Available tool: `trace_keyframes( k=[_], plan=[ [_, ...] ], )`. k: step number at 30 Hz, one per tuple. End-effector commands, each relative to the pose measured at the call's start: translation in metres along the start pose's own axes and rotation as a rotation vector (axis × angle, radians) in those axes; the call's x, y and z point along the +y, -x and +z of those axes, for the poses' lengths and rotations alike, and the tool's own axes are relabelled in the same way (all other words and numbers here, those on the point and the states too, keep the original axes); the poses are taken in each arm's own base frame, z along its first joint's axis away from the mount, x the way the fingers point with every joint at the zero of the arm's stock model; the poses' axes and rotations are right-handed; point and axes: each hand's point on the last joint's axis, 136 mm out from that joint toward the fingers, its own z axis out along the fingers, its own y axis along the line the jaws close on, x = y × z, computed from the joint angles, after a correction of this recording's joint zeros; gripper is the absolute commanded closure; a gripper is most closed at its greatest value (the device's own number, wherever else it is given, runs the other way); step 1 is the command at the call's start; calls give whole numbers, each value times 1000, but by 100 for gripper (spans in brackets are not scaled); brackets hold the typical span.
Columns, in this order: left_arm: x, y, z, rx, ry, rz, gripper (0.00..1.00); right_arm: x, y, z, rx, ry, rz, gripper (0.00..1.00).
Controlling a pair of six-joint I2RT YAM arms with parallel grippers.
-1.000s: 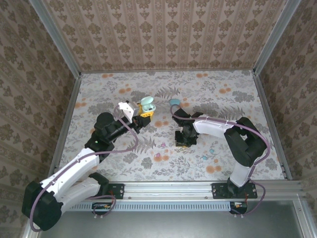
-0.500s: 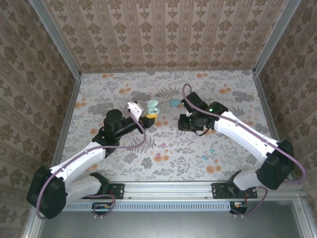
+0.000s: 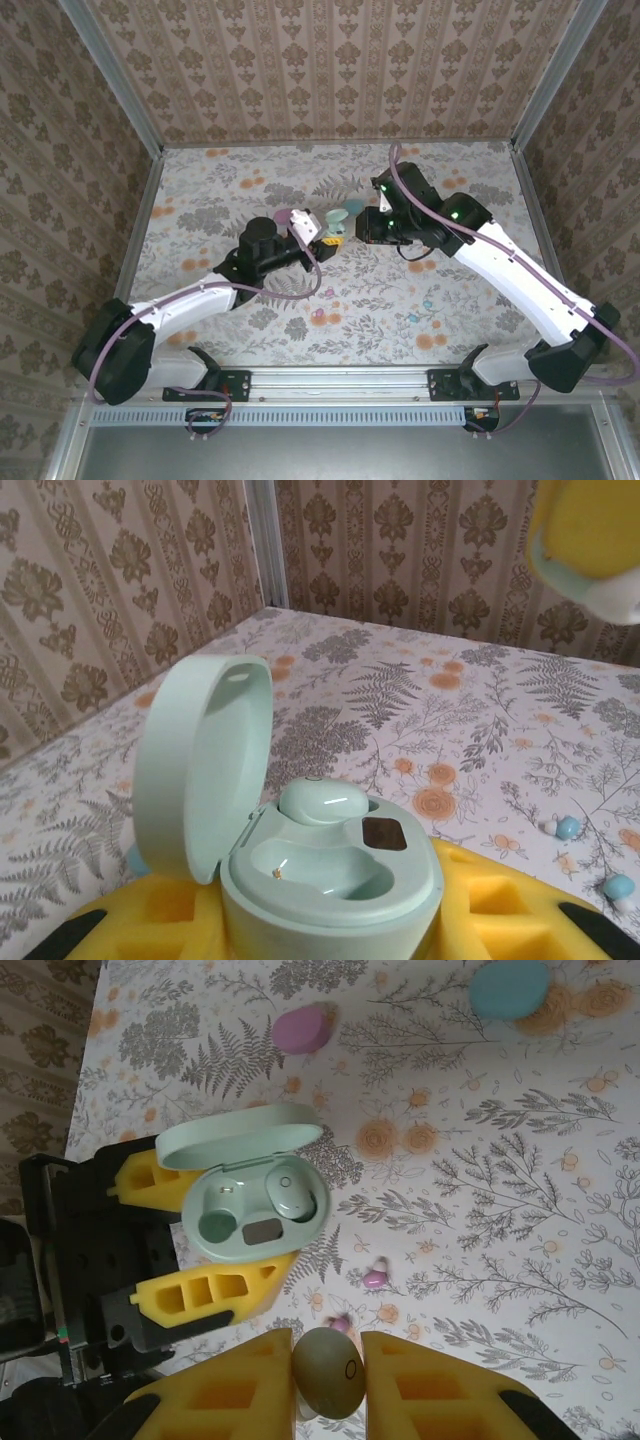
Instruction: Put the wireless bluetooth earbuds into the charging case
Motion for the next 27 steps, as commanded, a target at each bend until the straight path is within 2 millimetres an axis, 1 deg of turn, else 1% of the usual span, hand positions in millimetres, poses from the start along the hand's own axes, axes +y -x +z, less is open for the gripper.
trace_keyframes(
  k=[1,4,5,12,15,19,27],
  plan=[
    [3,31,6,-88,25,77,67,9,4,0,0,12,-14,77],
    [2,32,8,-91,29,82,67,16,6,-1,-11,31,-17,77],
    [2,33,9,-93,31,83,67,16,5,10,10,19,-19,77],
    [-2,35,11,-93,22,88,67,21,8,21,13,25,-16,77],
    [-4,36,12,-95,19,91,67,21,9,26,10,16,-10,77],
    [-6,38,13,-94,14,99,67,23,13,29,-1,22,-3,77],
    [-9,39,15,-92,8,101,67,21,18,32,-28,9,13,78]
  ],
)
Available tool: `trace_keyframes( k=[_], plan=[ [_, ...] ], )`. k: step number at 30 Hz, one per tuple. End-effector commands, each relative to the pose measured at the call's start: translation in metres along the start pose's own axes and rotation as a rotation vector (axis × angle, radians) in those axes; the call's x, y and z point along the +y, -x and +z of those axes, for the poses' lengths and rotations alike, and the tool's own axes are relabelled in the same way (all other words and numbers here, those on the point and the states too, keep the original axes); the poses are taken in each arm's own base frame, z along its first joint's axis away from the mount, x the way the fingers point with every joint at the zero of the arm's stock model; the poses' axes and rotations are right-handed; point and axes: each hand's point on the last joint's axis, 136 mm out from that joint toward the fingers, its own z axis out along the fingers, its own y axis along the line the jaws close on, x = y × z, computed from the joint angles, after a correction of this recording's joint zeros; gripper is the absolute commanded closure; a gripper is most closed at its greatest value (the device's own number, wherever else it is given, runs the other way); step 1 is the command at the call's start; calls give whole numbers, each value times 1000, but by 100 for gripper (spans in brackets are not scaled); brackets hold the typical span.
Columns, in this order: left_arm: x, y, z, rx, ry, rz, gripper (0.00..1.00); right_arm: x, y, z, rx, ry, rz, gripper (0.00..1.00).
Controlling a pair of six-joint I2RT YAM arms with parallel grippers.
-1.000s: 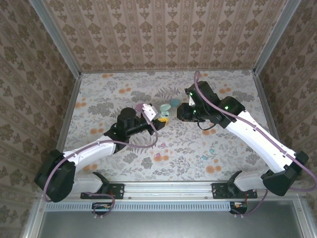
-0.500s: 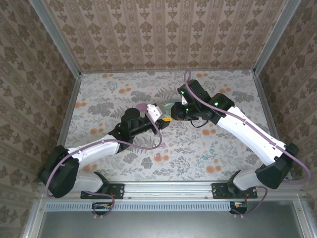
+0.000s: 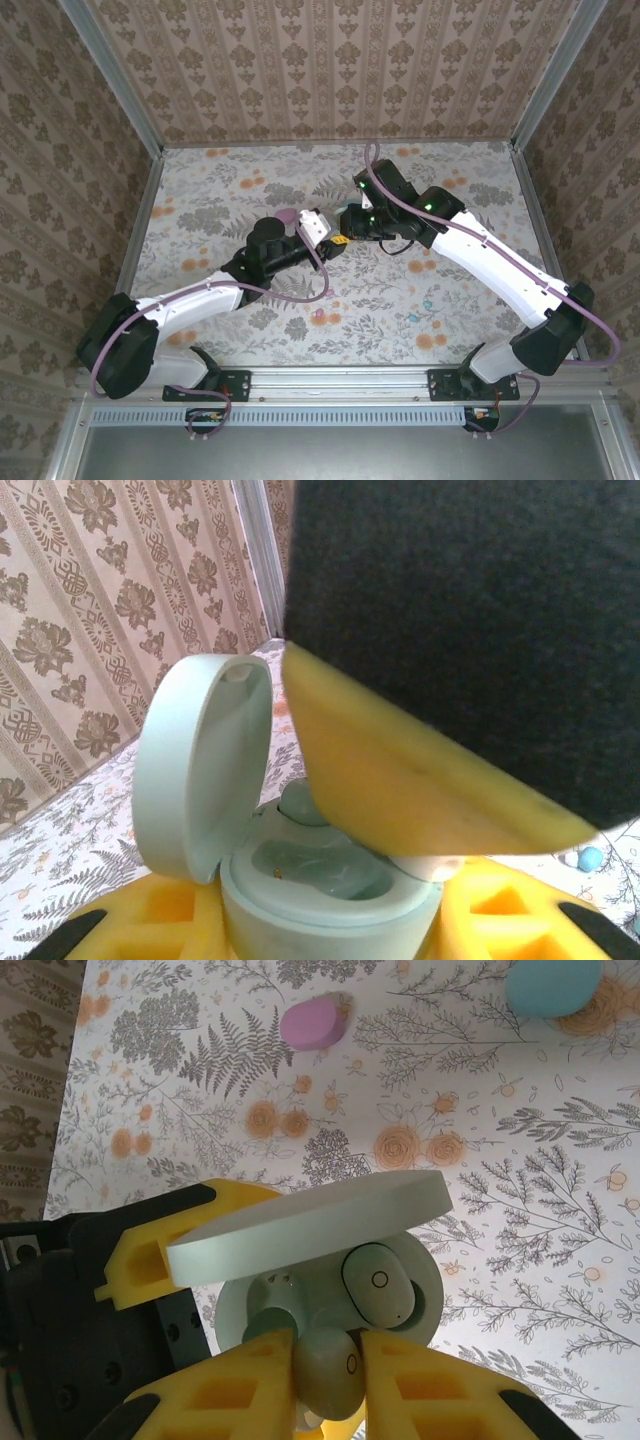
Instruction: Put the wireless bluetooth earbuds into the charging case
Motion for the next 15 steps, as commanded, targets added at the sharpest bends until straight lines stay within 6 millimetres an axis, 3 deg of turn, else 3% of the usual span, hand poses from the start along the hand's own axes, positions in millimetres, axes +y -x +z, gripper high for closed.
trace_keyframes(
  k=[1,15],
  plan=[
    [0,21,4,-53,-1,42,67,7,12,-2,-49,11,17,78],
    [2,24,4,-59,13,38,67,2,10,3,-53,-20,29,79]
  ],
)
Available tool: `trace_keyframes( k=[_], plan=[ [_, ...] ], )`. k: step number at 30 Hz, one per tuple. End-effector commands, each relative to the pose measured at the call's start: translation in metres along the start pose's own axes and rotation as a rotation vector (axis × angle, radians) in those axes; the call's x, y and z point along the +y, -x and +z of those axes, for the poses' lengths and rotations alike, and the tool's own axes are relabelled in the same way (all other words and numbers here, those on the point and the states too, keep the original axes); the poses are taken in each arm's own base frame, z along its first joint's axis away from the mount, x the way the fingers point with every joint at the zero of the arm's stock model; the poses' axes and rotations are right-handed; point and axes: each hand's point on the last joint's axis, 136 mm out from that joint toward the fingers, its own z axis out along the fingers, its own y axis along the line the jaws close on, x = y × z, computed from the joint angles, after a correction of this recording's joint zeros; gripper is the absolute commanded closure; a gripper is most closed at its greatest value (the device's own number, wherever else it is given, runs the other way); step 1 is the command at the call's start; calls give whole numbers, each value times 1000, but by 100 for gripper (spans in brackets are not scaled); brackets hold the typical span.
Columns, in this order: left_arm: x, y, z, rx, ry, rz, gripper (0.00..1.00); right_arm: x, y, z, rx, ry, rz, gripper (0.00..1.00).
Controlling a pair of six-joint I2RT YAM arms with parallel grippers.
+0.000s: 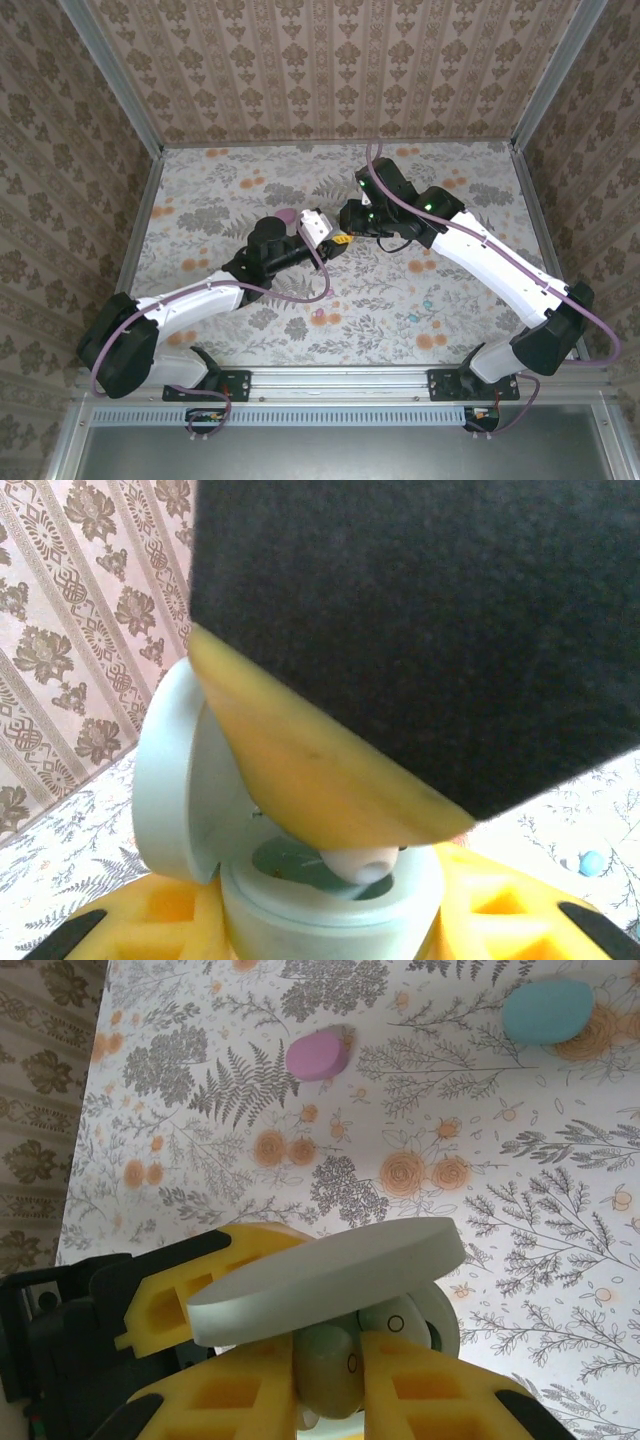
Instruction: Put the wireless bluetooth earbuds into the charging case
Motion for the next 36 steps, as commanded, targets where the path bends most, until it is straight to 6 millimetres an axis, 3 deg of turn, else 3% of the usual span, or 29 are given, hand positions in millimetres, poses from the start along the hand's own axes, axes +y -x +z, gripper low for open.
trace_keyframes(
  k=[1,14,25,36],
  plan=[
    [4,21,2,-55,18,27,67,1,-2,5,3,-16,-8,79],
    [9,26,5,-63,39,25,67,4,-19,3,69,-18,-43,75],
    [8,28,5,-69,33,23,67,8,-18,-1,74,-2,-51,70],
    [7,29,5,-70,25,20,67,7,-13,-4,55,-6,-42,72]
  ],
)
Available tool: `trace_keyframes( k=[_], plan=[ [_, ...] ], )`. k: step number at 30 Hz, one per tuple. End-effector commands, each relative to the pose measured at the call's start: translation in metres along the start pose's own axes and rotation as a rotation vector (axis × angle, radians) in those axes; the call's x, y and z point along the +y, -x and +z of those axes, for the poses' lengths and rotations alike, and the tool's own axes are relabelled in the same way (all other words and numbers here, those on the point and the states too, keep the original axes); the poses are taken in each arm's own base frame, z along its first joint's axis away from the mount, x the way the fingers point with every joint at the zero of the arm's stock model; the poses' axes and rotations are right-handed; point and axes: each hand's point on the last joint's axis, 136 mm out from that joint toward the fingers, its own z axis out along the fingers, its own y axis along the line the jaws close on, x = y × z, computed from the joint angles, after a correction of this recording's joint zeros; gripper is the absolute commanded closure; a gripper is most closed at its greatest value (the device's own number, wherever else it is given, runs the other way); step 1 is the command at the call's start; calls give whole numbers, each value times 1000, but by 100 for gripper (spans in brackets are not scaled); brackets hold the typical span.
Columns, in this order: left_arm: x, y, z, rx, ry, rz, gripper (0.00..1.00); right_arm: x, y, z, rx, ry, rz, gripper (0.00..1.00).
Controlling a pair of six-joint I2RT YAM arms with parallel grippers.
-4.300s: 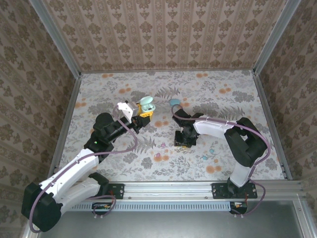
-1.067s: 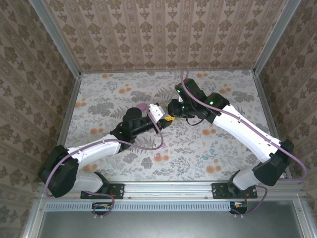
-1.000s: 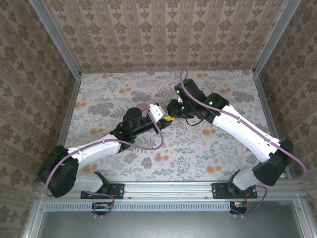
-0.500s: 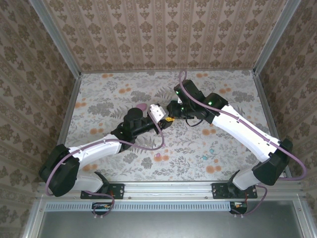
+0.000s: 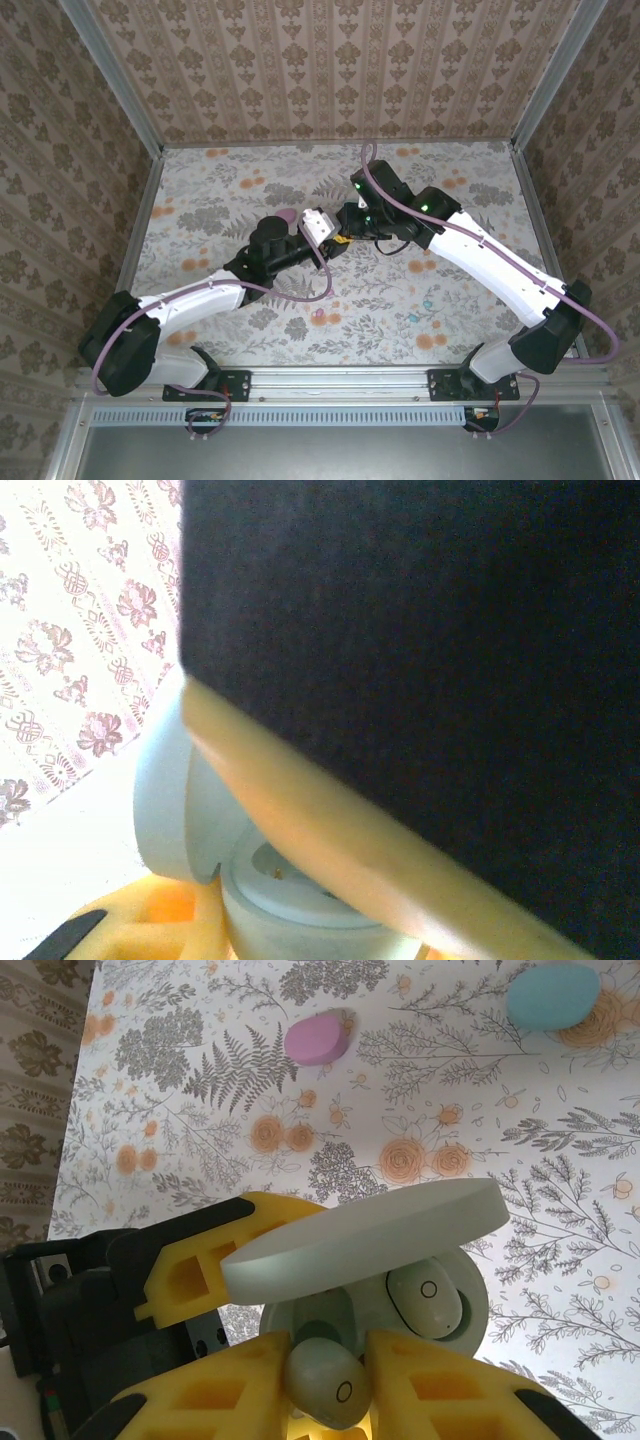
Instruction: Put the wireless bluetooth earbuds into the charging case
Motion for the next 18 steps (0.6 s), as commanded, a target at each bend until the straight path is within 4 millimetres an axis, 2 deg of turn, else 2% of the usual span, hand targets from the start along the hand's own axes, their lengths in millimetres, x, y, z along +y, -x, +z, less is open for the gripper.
trace_keyframes(
  k=[1,8,18],
  plan=[
    [5,31,1,-84,14,22,67,2,-3,-5,19,-3,-19,72],
    [5,32,1,-88,17,27,67,-7,0,-7,10,-48,-6,76],
    [5,32,4,-86,11,36,67,-5,-7,0,56,-35,-1,76]
  ],
)
